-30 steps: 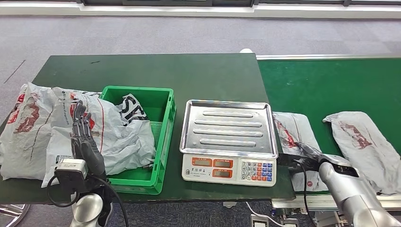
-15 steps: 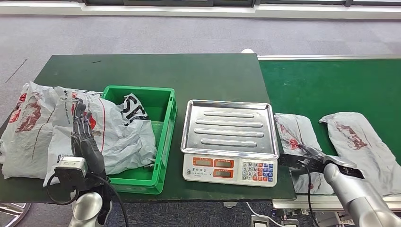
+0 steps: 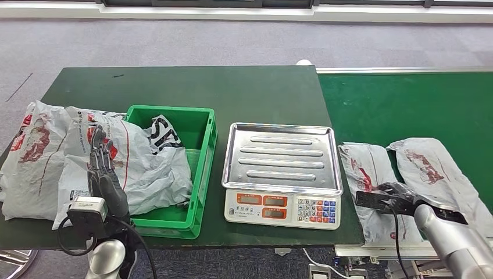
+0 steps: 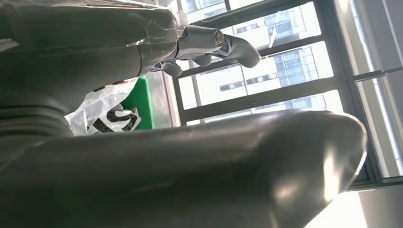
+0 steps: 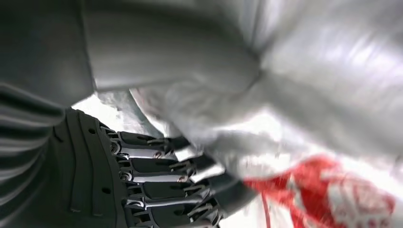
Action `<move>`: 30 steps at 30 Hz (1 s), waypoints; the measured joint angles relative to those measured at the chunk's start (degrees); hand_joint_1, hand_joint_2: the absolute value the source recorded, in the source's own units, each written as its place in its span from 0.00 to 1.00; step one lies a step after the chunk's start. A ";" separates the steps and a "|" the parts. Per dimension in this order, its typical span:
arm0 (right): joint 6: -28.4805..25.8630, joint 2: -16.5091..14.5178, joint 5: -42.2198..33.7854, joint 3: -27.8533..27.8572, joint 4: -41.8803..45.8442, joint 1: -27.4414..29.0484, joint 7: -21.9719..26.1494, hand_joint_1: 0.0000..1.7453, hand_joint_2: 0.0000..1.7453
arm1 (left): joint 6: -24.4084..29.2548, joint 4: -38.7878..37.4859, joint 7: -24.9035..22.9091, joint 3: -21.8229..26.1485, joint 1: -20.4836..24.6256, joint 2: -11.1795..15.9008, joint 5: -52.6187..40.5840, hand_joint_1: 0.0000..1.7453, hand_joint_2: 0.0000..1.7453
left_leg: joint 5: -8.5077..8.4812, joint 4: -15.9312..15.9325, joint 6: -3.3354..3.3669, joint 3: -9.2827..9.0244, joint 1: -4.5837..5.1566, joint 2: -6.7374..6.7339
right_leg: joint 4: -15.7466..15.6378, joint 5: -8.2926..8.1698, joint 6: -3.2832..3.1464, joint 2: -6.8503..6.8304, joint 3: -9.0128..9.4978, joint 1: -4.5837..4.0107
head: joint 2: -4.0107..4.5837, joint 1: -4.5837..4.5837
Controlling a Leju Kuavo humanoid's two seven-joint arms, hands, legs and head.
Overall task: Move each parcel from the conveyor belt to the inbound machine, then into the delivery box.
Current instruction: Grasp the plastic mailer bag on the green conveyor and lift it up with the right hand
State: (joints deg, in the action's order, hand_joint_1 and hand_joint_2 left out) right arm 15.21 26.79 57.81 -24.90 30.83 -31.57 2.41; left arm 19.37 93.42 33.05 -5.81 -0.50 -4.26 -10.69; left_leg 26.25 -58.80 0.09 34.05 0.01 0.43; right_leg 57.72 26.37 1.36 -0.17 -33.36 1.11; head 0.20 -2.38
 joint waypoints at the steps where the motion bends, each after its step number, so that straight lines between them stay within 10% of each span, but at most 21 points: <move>1: -0.52 0.11 -0.25 -0.20 0.63 0.52 -0.50 1.00 1.00 | 0.00 0.18 -0.03 0.00 -0.17 0.00 -0.04 0.00 0.00 | 0.00 0.00 0.00 0.00 0.00 -0.01 | 0.00 0.00 0.00 0.01 -0.01 0.00 | 0.00 0.00; 30: -2.79 1.62 -2.06 -1.20 11.79 7.56 -5.27 1.00 1.00 | -0.07 2.74 -1.38 0.00 -1.82 -0.02 -0.97 0.00 0.00 | 0.00 0.00 0.00 0.04 0.00 0.00 | 0.00 0.02 0.01 0.00 -0.05 0.00 | 0.00 0.00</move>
State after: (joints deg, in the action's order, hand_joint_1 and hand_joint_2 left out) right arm 12.42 28.41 55.74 -26.09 42.62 -24.01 -2.86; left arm 19.29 96.16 31.67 -5.81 -2.31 -4.28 -11.66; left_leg 26.25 -58.79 0.09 34.08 0.01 0.43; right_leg 57.72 26.39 1.37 -0.17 -33.41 1.11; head 0.20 -2.38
